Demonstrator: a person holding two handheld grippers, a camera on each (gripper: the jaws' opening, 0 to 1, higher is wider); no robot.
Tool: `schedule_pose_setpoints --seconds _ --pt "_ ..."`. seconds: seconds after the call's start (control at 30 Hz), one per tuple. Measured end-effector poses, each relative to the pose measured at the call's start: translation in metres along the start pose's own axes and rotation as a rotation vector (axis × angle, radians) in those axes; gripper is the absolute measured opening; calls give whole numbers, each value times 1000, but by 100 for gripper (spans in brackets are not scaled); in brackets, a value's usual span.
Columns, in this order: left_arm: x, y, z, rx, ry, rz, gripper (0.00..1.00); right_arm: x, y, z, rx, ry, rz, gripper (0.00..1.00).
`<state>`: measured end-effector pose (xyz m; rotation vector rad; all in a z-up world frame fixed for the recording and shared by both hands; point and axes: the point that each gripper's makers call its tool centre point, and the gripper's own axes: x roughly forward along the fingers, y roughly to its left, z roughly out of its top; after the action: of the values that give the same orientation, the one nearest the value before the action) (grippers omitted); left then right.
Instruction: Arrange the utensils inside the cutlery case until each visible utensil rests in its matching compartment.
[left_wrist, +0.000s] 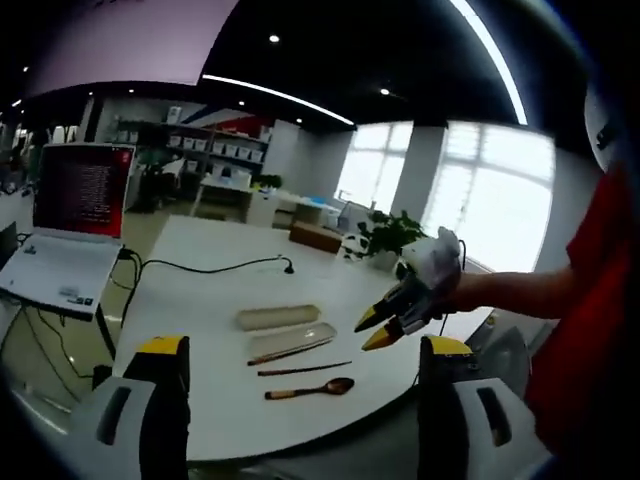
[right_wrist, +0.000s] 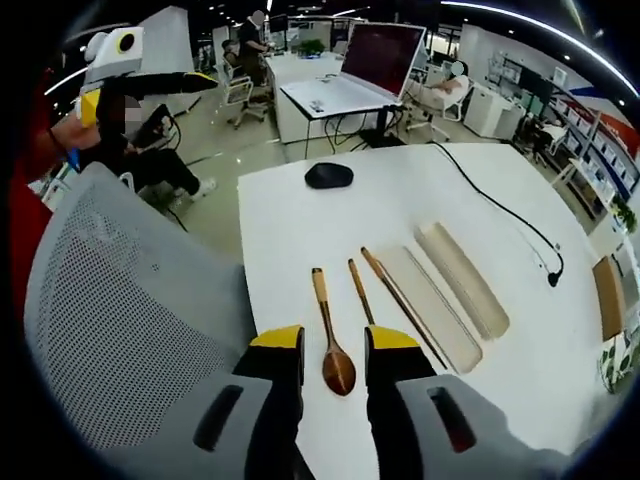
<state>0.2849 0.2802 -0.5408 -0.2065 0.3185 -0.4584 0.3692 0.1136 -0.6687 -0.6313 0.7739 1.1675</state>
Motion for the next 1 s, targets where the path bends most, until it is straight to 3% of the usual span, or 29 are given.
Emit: schedule_pose_setpoints --seconds 0.17,0.43,0.7,0.87,1.0 --pt "-5 -1 4 17 -13 2 99 12 -3 0 8 4 5 23" --pt "-4 2 -2 79 22 38 98 24 -4 -4 9 36 26 17" --pt "2 3 -4 82 30 38 96 32 -7 -8 26 41 22 16" --pt "6 7 -3 97 38 44 92 58 -9 -22 -47 135 36 16" --pt "5 10 1 120 37 56 91 66 -6 -18 2 143 67 17"
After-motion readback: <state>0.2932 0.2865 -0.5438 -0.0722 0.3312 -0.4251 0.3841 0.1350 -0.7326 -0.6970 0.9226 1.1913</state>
